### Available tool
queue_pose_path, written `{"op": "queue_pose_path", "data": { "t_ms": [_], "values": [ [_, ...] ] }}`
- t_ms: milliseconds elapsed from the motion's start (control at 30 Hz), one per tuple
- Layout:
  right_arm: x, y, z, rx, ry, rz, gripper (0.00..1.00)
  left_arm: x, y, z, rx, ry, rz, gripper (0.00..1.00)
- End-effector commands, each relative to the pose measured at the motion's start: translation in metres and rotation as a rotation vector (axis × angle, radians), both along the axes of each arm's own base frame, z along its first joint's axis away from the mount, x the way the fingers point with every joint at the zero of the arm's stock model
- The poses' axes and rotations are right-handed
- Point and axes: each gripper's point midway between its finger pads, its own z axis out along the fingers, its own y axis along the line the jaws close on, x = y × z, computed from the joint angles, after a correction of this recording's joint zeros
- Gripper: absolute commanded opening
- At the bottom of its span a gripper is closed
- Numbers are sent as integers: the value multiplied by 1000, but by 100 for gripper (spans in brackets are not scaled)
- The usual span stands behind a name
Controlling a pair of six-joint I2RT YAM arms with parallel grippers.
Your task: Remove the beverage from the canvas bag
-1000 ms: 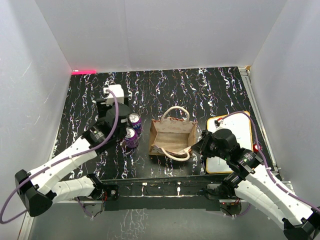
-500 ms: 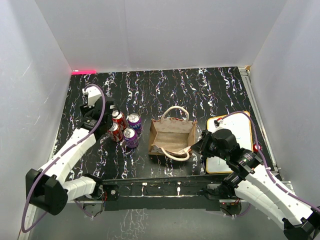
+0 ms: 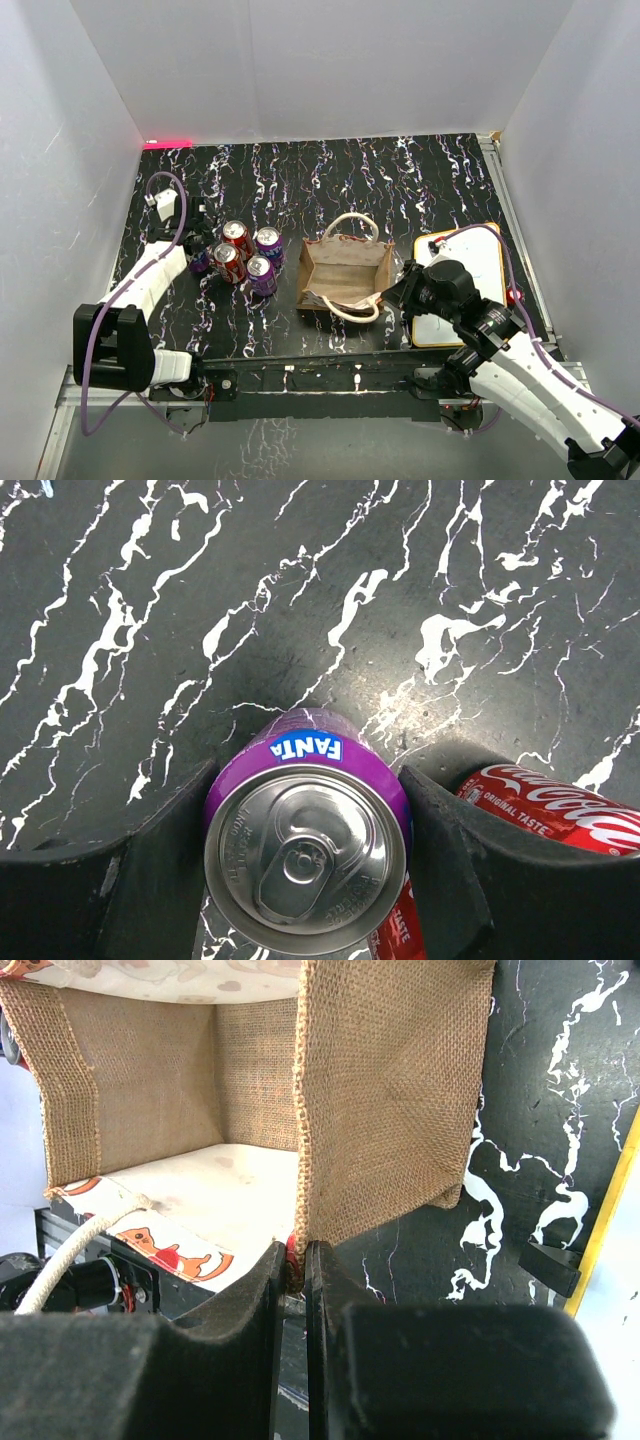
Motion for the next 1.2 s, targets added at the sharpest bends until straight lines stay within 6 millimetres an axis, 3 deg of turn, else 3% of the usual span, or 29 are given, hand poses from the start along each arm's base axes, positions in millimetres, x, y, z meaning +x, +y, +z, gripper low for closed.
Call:
{"op": "queue_pose_path", "data": {
  "t_ms": [0,567,800,900,1067,1100,1167],
  "values": [
    [-6,-11,-19,-67,23,-6,8,19,-6,19,-51,-120,-10,0],
    [-3,-9,-8,-24,-28,-8,8,26,-12,-6,-64,-26,-36,2],
    [-2,-9,-4,-22,-36,-12,13,26,-12,0,-65,-36,-46,44],
    [0,-9,-3,-26,-37,-16,18,27,-15,2,-78,-40,-59,57],
    [4,-9,-4,-39,-34,-27,28,28,-22,5,-107,-33,-79,92],
    [6,-9,-3,-42,-37,-25,30,27,-22,5,-108,-30,-80,96],
    [7,-8,-2,-46,-33,-23,33,26,-22,10,-112,-38,-78,97]
  ]
}}
